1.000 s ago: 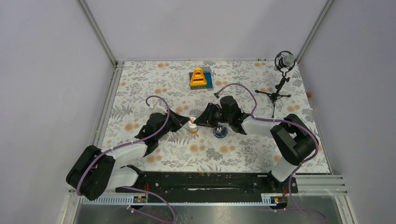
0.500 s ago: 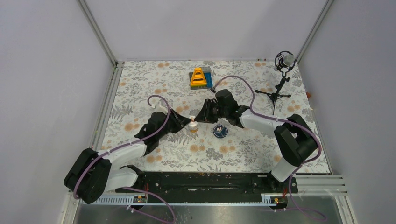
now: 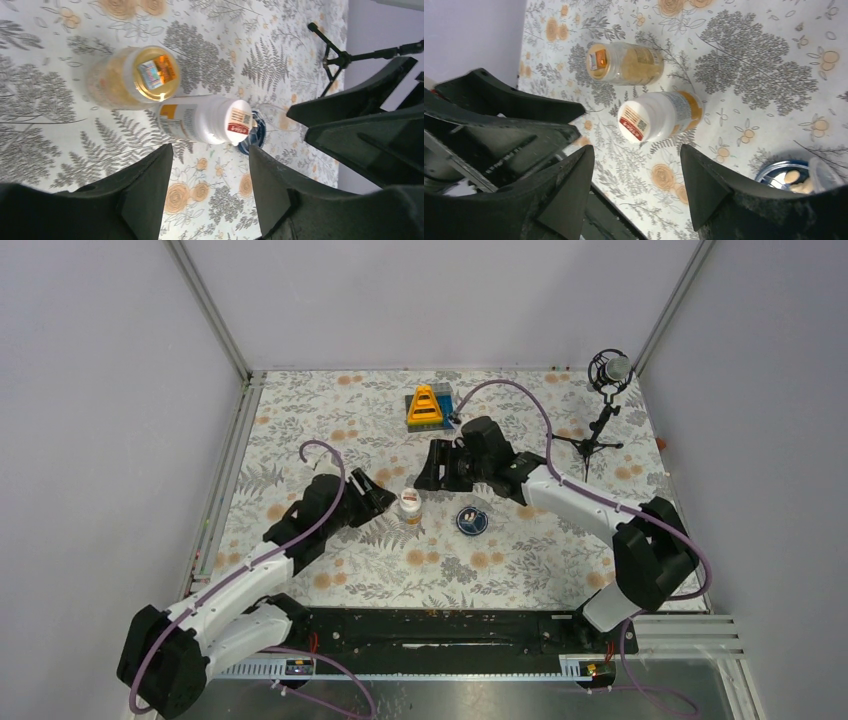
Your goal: Sort the pills into containers
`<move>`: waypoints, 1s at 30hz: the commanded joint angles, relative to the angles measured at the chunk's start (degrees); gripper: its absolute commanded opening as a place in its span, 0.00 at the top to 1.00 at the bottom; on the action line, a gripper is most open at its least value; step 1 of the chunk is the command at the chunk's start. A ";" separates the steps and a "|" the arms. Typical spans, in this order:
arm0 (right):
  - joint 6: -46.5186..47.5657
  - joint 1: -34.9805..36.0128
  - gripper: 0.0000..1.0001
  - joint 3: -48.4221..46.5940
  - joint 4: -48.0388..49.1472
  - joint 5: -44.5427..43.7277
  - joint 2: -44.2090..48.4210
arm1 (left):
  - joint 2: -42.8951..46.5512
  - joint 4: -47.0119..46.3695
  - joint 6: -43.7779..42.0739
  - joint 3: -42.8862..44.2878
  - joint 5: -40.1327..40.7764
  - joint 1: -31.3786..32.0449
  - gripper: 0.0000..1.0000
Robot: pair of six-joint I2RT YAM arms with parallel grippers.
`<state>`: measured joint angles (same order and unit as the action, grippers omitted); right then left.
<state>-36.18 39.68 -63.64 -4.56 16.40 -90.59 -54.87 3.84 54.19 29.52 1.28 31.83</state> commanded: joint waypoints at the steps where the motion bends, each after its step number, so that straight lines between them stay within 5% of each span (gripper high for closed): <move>1: 4.79 1.75 0.29 2.15 -1.87 -4.05 3.99 | 3.63 5.20 -3.21 2.21 5.32 -0.94 0.41; 6: 9.23 7.78 0.31 7.42 0.11 -13.65 6.55 | 7.92 8.88 -4.32 2.05 9.68 -1.17 0.39; 10: 10.51 11.82 0.51 14.39 11.30 -18.30 6.17 | 11.55 11.27 -4.53 1.62 12.71 -1.25 0.35; 15: 14.31 16.35 0.52 19.40 23.56 -25.06 1.88 | 14.39 13.12 -4.49 0.89 14.30 -1.35 0.31; 30: 13.46 16.66 0.52 15.44 35.13 -34.34 -13.45 | 15.14 13.90 -3.85 -0.62 14.21 -1.49 0.30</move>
<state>-23.75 55.99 -45.12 25.28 -11.86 -102.02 -40.53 18.52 50.61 29.41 14.00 30.68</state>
